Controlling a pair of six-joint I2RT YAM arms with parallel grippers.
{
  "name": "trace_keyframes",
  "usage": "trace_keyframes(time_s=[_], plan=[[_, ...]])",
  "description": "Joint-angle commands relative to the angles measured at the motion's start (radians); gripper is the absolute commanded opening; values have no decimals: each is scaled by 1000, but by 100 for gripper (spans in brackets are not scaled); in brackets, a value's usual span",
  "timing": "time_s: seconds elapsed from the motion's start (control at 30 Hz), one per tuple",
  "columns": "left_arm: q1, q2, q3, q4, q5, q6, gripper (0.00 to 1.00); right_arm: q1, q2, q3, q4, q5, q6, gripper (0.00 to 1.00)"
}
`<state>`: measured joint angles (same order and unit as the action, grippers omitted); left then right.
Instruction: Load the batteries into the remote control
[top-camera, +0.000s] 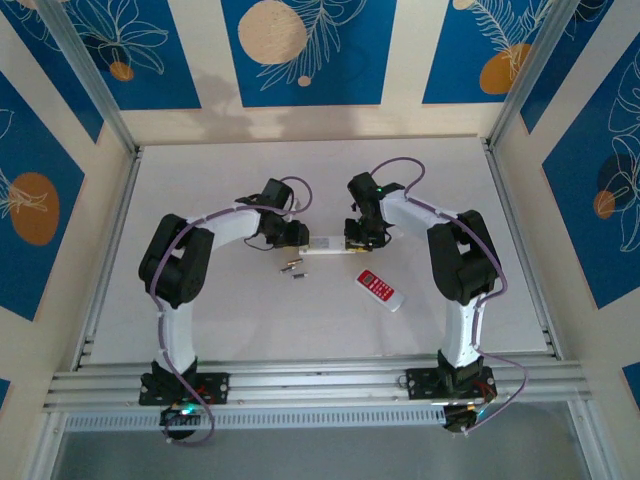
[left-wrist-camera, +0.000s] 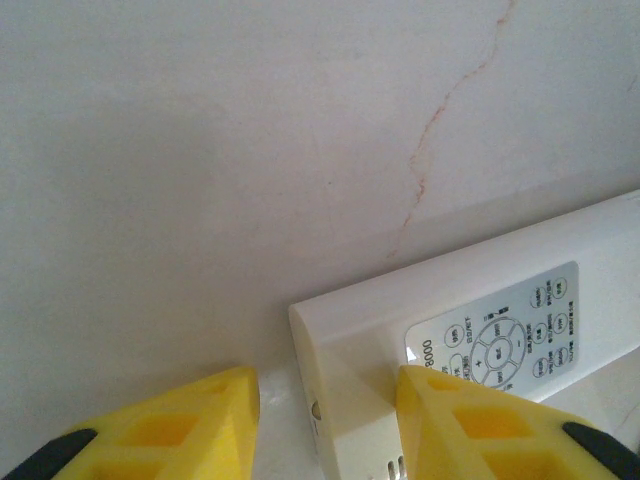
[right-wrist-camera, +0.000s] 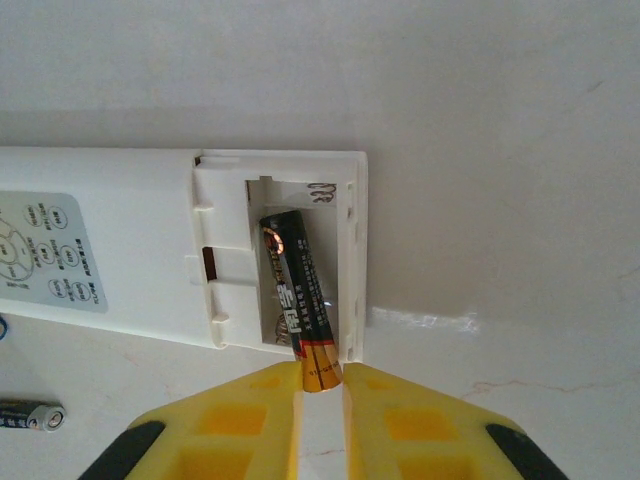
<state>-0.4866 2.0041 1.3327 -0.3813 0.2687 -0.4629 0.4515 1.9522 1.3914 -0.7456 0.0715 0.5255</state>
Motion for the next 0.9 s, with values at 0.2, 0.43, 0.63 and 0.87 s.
trace_keyframes(time_s=[0.2, 0.43, 0.63, 0.87], plan=[[-1, 7, -23, -51, -23, 4, 41, 8, 30, 36, -24, -15, -4, 22], [-4, -22, -52, -42, 10, -20, 41, 8, 48, 57, -30, -1, -11, 19], [-24, -124, -150, 61, 83, -114, 42, 6, 26, 57, -47, 33, -22, 14], [-24, -112, -142, 56, 65, -99, 42, 3, 1, 44, -40, 39, -45, 14]])
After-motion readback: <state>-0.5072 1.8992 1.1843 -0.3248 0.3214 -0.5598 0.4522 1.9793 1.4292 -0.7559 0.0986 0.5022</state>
